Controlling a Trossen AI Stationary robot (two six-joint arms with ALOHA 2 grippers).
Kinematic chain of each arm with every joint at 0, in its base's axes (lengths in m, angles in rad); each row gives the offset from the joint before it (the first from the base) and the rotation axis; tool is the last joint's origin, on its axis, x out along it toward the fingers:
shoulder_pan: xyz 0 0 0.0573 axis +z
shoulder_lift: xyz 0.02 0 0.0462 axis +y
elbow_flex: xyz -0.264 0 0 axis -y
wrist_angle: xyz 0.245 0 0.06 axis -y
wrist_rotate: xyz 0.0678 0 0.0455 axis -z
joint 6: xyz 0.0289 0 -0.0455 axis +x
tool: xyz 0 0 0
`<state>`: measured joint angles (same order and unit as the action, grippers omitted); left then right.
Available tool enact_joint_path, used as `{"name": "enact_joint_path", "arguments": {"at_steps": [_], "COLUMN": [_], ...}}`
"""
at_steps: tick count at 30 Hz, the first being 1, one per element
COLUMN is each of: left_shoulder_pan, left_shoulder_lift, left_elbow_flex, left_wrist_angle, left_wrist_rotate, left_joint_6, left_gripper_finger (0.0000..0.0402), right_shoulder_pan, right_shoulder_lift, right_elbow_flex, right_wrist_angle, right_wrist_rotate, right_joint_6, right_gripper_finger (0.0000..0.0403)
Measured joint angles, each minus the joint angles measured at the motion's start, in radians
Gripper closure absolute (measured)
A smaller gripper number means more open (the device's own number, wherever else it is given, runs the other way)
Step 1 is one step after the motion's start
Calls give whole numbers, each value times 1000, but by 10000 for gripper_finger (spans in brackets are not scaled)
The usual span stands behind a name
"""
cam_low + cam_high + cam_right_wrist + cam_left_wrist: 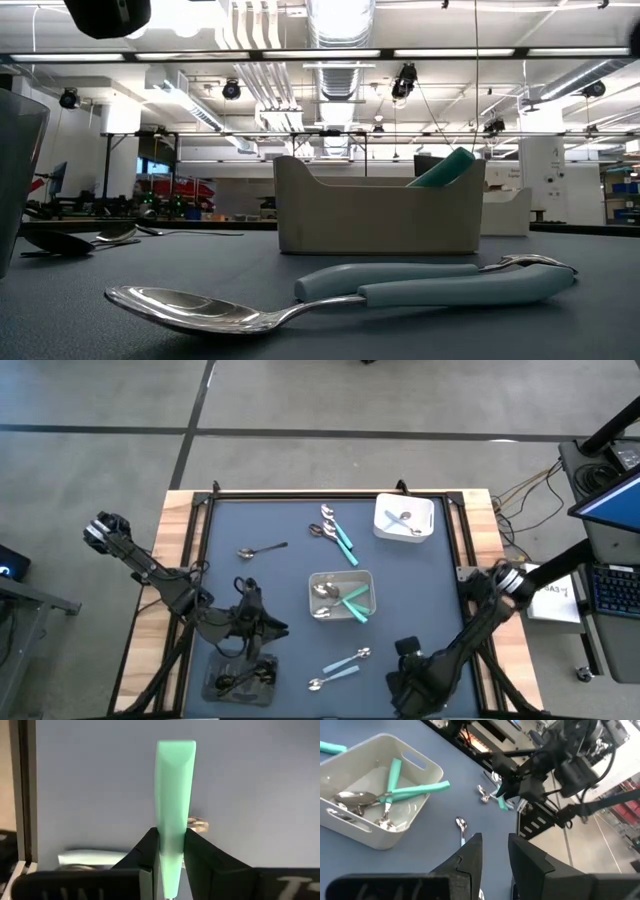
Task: Sort silverware by color (type)
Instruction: Put the green spoon into the gray bin
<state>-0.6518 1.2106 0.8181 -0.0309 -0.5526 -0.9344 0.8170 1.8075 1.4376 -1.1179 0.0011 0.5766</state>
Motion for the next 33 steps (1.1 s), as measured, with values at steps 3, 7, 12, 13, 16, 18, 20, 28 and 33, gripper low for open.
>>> {"name": "enact_joint_path", "arguments": {"at_steps": [3,7,12,13,16,18,20,28,33], "left_shoulder_pan": [0,0,1,1,1,0,0,-2,-2], "left_shoulder_lift": [0,0,0,0,0,0,0,0,0], "left_elbow_flex": [0,0,0,0,0,0,-1,-1,-2], "left_wrist_angle": [4,3,3,3,3,3,3,-26,-61], "left_wrist_rotate": [-23,-51,-69,-69,-69,-69,-68,-59,1], "left_joint_6": [0,0,0,0,-6,-17,-19,13,48], "left_gripper_finger": [325,325,325,325,325,325,325,325,325], "right_shoulder_pan": [-25,-100,-253,-285,-369,-415,-462,-591,-609], "right_shoulder_lift": [-72,-152,-218,-223,-219,-210,-190,-108,-90], "right_elbow_flex": [0,1,1,2,2,7,18,28,28], "right_wrist_angle": [-21,-23,84,137,304,381,409,414,410], "right_wrist_rotate": [109,273,366,366,366,365,364,323,302], "right_joint_6": [-1,-21,-137,-173,-308,-370,-397,-358,-244], "right_gripper_finger": [349,349,349,349,349,349,349,347,298]}}
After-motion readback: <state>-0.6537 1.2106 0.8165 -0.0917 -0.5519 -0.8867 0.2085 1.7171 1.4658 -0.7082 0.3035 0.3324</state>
